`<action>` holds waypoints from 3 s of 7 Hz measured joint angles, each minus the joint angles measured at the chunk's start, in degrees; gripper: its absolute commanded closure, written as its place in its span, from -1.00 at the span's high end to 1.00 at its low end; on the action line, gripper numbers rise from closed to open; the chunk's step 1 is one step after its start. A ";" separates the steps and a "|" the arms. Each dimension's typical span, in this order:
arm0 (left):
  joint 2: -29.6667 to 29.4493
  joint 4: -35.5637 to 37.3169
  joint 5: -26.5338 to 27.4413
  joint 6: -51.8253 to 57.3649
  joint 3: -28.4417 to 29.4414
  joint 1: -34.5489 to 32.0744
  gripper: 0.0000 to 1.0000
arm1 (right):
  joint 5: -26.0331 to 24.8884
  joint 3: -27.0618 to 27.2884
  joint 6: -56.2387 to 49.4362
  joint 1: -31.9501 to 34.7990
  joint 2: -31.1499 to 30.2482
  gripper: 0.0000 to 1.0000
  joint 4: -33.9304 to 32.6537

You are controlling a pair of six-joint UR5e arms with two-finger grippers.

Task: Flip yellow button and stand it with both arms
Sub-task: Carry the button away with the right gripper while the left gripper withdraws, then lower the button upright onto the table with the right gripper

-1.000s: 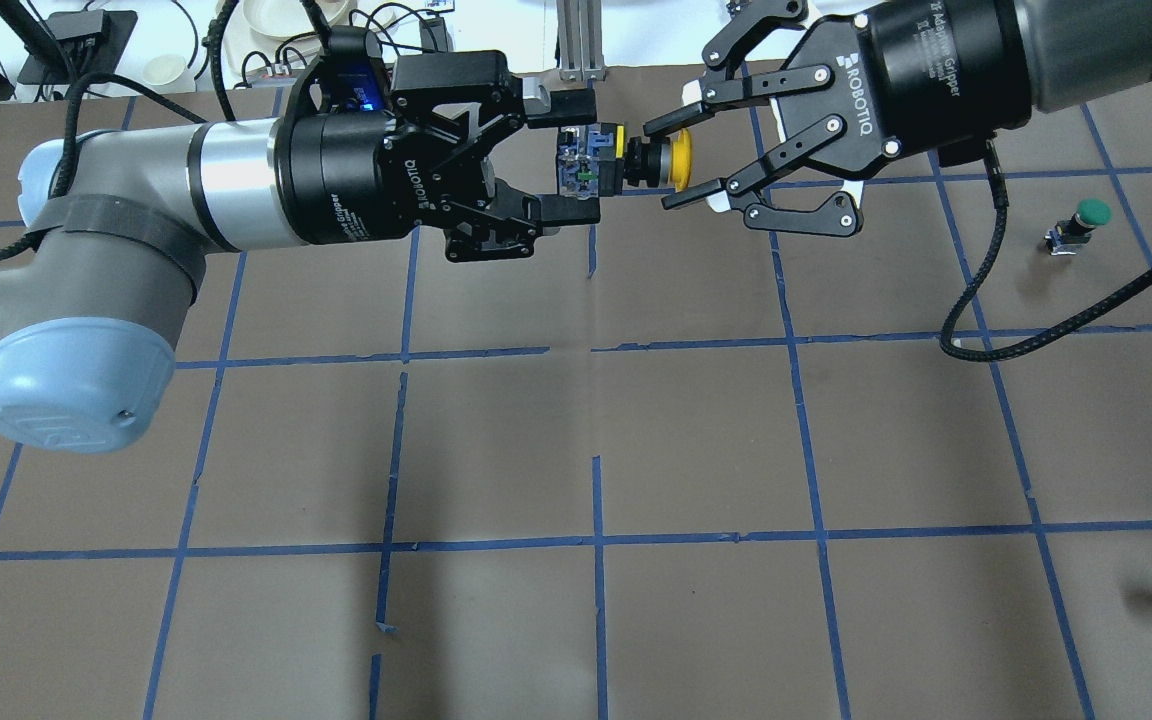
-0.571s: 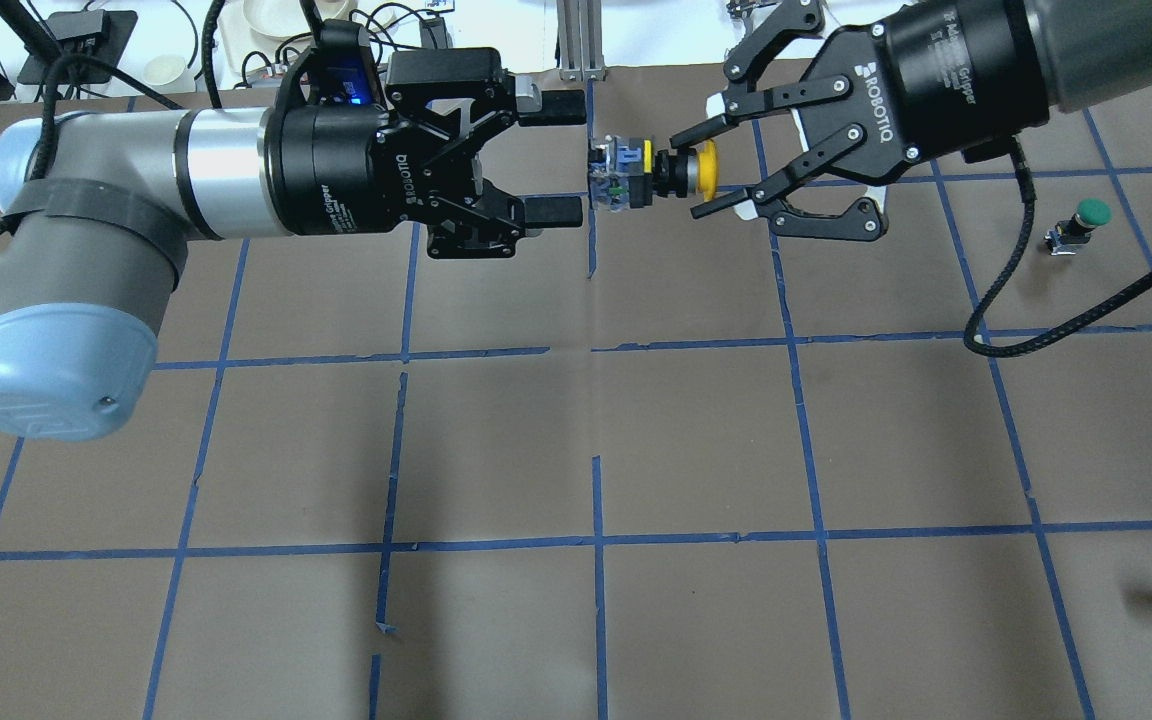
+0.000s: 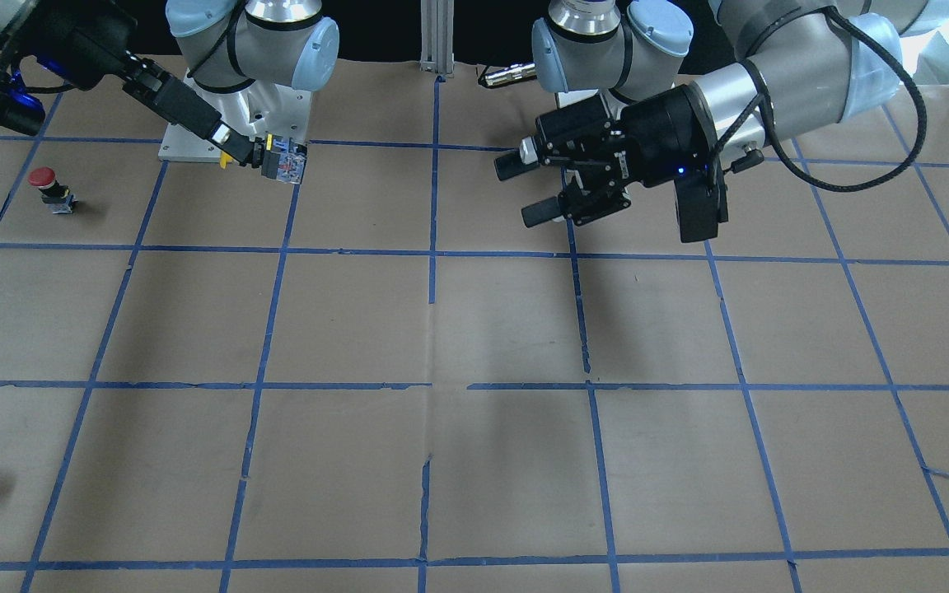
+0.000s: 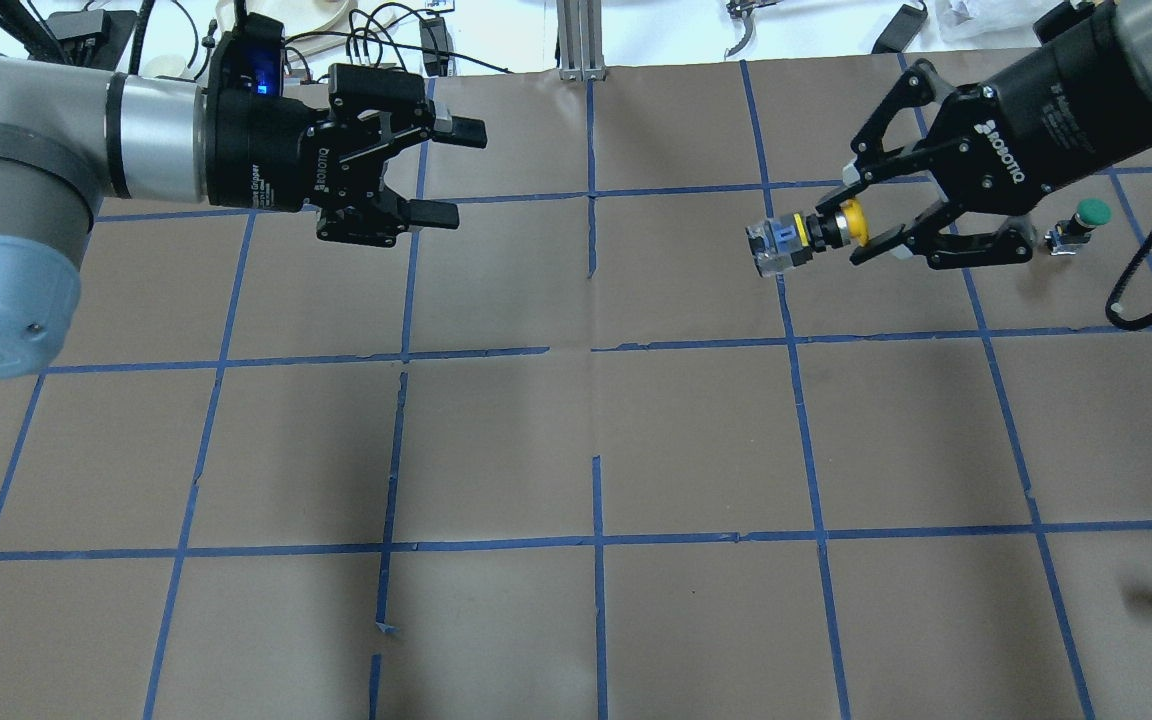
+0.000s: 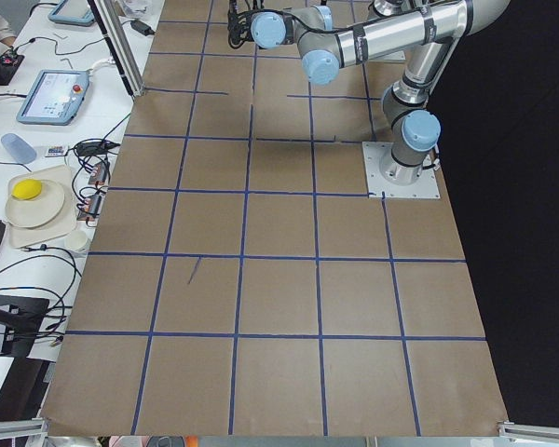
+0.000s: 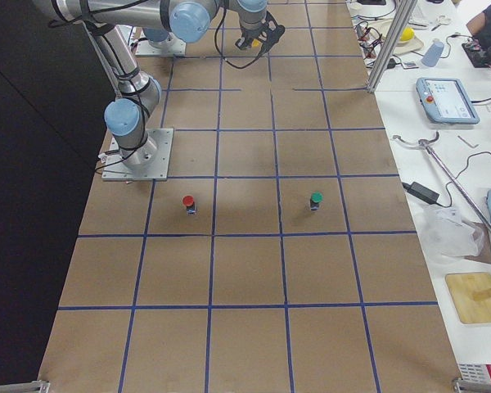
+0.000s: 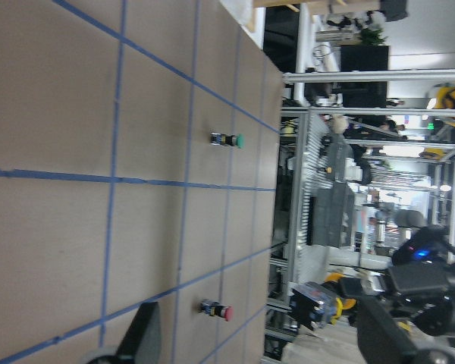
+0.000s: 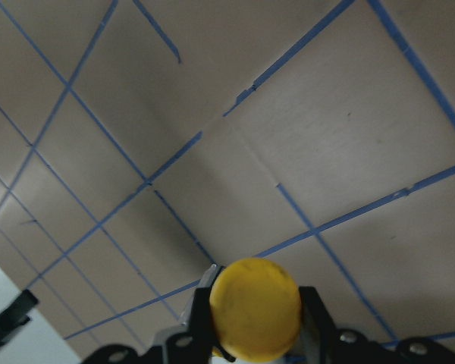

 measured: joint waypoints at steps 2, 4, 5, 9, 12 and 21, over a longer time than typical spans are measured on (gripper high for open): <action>-4.55 -0.75 17.09 0.20 6.87 -1.35 0.93 | -9.39 1.88 -19.94 -1.79 0.10 -0.46 -0.78; -8.21 -4.34 39.24 2.22 14.07 -4.27 0.99 | -14.30 7.12 -37.01 -6.51 0.09 -0.46 -7.12; -8.56 -7.65 49.31 4.97 16.91 -5.40 0.99 | -16.17 9.89 -45.85 -8.80 0.07 -0.46 -11.14; -5.48 -17.04 58.77 9.08 21.42 -6.72 0.99 | -18.25 17.85 -84.65 -19.75 0.18 -0.46 -21.25; -5.71 -15.84 58.94 8.48 20.44 -6.75 0.99 | -17.33 20.05 -109.01 -27.21 2.84 -0.47 -27.10; -5.68 -14.37 58.95 8.37 20.02 -6.31 0.99 | -8.92 19.71 -147.05 -38.97 20.53 -0.44 -41.64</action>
